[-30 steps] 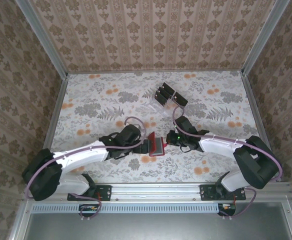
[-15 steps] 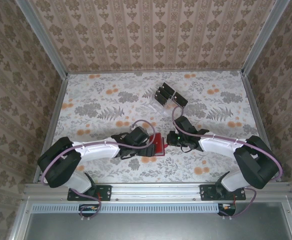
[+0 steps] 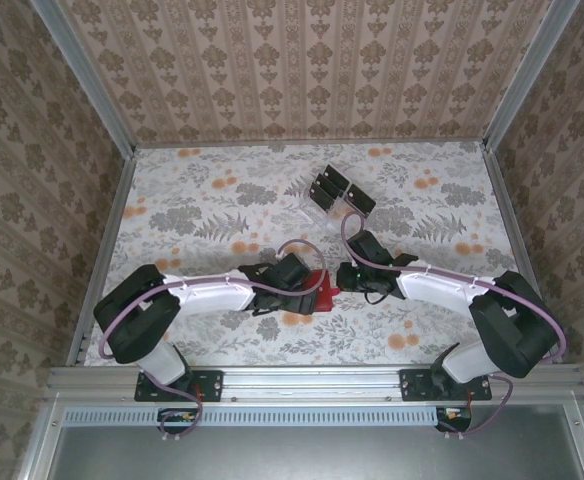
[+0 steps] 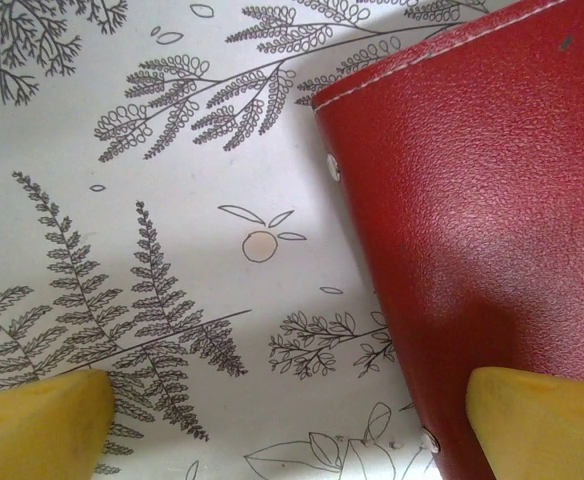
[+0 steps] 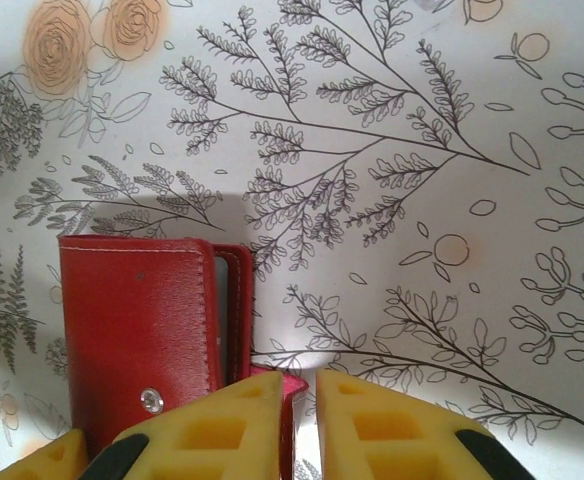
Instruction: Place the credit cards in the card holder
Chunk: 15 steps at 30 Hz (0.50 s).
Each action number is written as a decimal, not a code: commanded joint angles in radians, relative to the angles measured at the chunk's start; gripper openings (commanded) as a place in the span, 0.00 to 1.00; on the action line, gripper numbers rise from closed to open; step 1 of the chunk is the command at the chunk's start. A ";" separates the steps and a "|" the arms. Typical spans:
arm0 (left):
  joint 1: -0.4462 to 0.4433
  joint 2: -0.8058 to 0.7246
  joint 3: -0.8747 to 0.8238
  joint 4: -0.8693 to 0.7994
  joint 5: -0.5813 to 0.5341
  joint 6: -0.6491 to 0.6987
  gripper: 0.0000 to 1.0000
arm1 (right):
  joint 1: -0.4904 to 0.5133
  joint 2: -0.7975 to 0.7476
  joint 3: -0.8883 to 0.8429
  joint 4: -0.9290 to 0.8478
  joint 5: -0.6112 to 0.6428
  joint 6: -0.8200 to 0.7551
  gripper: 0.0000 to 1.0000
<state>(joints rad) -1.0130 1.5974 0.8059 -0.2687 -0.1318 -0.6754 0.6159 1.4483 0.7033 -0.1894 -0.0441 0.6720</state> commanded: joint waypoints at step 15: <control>0.000 0.069 -0.013 -0.031 -0.035 0.025 1.00 | 0.007 -0.049 0.024 -0.071 0.027 -0.021 0.17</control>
<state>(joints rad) -1.0149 1.6093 0.8143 -0.2764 -0.1425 -0.6746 0.6163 1.4200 0.7059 -0.2218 -0.0326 0.6575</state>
